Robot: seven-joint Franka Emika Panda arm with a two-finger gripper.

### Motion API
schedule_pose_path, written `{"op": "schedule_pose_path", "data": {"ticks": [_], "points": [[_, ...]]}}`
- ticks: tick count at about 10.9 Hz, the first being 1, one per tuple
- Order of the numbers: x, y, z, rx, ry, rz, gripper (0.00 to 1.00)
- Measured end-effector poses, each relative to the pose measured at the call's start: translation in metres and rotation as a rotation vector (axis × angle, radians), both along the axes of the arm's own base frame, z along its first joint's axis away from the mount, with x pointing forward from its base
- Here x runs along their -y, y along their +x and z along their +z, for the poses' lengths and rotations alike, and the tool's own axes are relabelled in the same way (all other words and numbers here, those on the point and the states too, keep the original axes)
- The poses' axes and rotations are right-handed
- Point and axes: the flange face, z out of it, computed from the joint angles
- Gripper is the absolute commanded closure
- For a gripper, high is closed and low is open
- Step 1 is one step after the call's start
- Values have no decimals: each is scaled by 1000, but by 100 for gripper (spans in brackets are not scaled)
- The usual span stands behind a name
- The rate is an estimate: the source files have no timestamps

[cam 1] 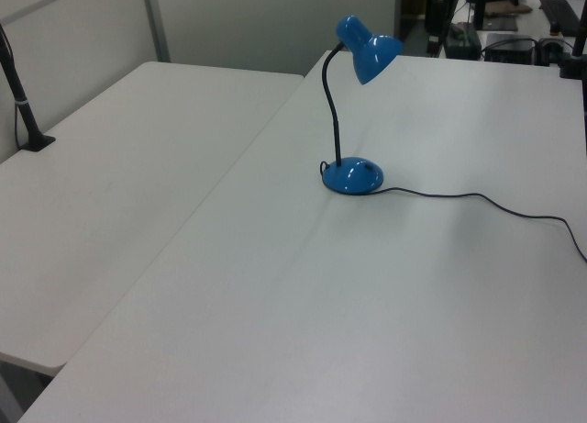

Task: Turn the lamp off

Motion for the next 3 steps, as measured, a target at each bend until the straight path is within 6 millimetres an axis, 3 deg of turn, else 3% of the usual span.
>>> {"op": "schedule_pose_path", "data": {"ticks": [3], "points": [[8, 9, -6, -1, 2, -12, 0]]}}
